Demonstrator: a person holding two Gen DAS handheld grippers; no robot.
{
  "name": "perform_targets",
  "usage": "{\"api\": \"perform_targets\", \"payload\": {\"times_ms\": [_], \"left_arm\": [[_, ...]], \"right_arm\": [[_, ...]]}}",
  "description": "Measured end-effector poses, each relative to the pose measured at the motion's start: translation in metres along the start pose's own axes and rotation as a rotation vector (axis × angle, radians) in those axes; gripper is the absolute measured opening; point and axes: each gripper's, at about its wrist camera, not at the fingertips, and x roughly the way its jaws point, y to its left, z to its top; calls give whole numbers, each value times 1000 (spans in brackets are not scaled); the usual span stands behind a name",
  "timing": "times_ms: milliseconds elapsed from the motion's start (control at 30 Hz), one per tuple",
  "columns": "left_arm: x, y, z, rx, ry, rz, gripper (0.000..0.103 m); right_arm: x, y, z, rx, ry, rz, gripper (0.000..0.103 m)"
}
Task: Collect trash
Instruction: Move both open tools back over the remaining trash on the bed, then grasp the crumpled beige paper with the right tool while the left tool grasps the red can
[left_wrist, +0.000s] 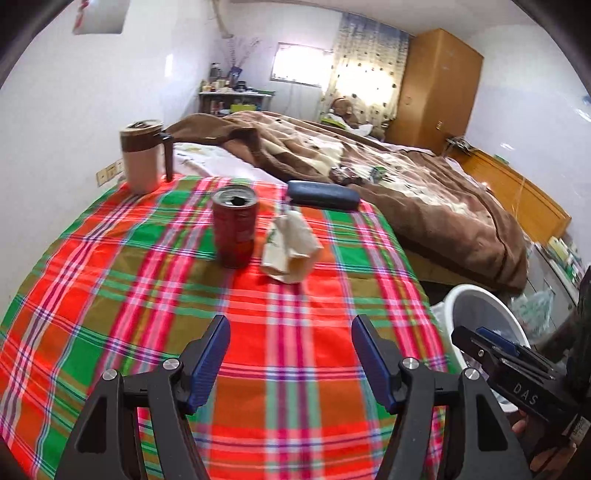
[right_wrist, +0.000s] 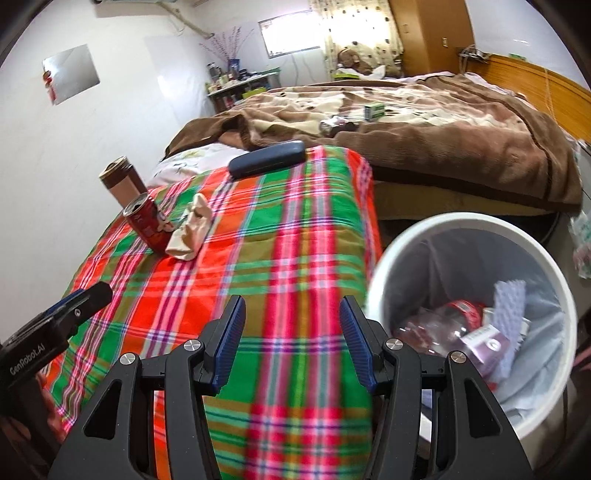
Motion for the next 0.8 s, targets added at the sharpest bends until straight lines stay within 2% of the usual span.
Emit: {"api": "perform_targets", "payload": {"times_ms": [433,800], "left_arm": [[30,47,32,-37,-2,40,68],[60,63,53,-44,18,22,68]], "right_arm": [[40,37,25,-70,39,45,54],[84,70,50,-96,76,118,54]]}}
